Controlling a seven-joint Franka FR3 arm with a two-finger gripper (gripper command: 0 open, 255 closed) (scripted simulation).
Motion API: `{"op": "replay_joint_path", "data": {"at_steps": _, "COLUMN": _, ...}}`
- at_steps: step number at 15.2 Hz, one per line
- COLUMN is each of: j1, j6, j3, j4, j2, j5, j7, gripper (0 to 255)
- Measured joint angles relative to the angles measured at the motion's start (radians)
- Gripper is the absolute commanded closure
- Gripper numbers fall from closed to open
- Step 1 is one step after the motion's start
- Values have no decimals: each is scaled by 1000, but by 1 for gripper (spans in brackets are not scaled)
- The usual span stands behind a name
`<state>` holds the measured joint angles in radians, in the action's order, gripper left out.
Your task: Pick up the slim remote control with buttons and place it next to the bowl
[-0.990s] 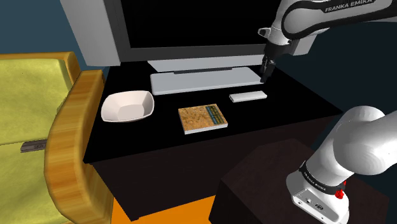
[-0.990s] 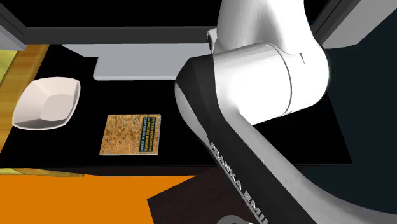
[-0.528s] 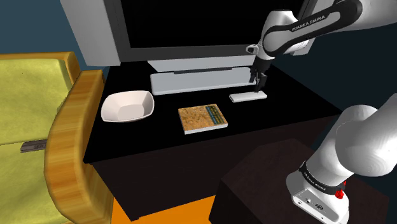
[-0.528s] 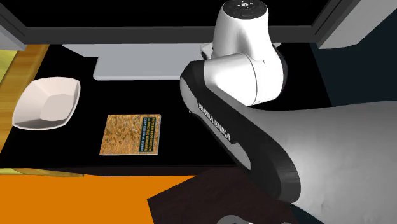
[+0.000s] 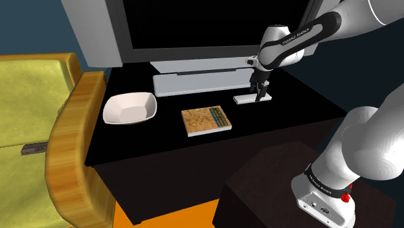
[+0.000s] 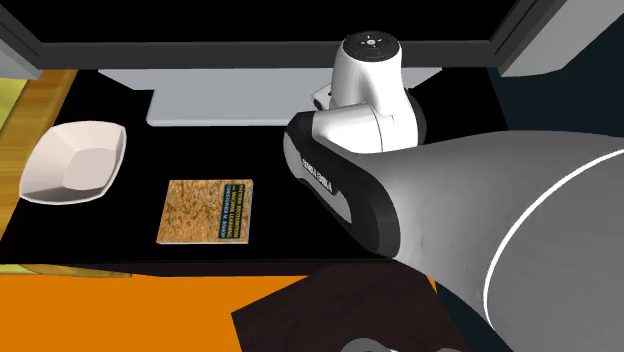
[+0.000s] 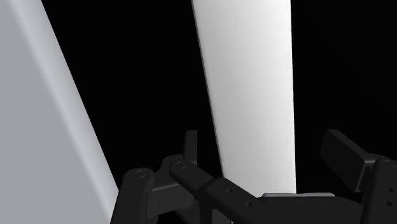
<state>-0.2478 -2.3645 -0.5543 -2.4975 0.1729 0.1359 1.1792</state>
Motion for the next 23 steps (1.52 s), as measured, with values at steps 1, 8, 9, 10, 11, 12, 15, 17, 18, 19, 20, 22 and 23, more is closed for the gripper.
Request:
{"op": "replay_joint_path", "data": {"at_steps": 1, "j1": -1, "j6": -20, "j3": -6, "j4": -5, "j2": -16, "j5": -8, "j7": 11, "gripper": 0}}
{"op": "replay_joint_path", "data": {"at_steps": 8, "j1": -5, "j6": -44, "j3": -9, "j4": -10, "j2": -37, "j5": -20, "j7": 18, "gripper": 0}}
{"op": "replay_joint_path", "data": {"at_steps": 9, "j1": -5, "j6": -44, "j3": -9, "j4": -10, "j2": -37, "j5": -20, "j7": 18, "gripper": 255}}
{"op": "replay_joint_path", "data": {"at_steps": 10, "j1": -5, "j6": -44, "j3": -9, "j4": -9, "j2": -36, "j5": -20, "j7": 18, "gripper": 255}}
{"op": "replay_joint_path", "data": {"at_steps": 11, "j1": -5, "j6": -44, "j3": -9, "j4": -9, "j2": -36, "j5": -21, "j7": 18, "gripper": 255}}
{"op": "replay_joint_path", "data": {"at_steps": 12, "j1": -5, "j6": -44, "j3": -9, "j4": -9, "j2": -36, "j5": -20, "j7": 18, "gripper": 255}}
{"op": "replay_joint_path", "data": {"at_steps": 15, "j1": -5, "j6": -44, "j3": -9, "j4": -9, "j2": -36, "j5": -20, "j7": 18, "gripper": 255}}
{"op": "replay_joint_path", "data": {"at_steps": 17, "j1": -5, "j6": -44, "j3": -9, "j4": -10, "j2": -35, "j5": -20, "j7": 18, "gripper": 255}}
{"op": "replay_joint_path", "data": {"at_steps": 18, "j1": -5, "j6": -44, "j3": -9, "j4": -10, "j2": -35, "j5": -19, "j7": 18, "gripper": 255}}
{"op": "replay_joint_path", "data": {"at_steps": 19, "j1": -5, "j6": -44, "j3": -9, "j4": -9, "j2": -35, "j5": -20, "j7": 18, "gripper": 255}}
{"op": "replay_joint_path", "data": {"at_steps": 20, "j1": -4, "j6": -38, "j3": -8, "j4": -7, "j2": -32, "j5": -18, "j7": 16, "gripper": 255}}
{"op": "replay_joint_path", "data": {"at_steps": 22, "j1": 0, "j6": -12, "j3": -5, "j4": -2, "j2": -10, "j5": -5, "j7": 8, "gripper": 255}}
{"op": "replay_joint_path", "data": {"at_steps": 23, "j1": 1, "j6": 4, "j3": -2, "j4": 4, "j2": 2, "j5": 1, "j7": 4, "gripper": 255}}
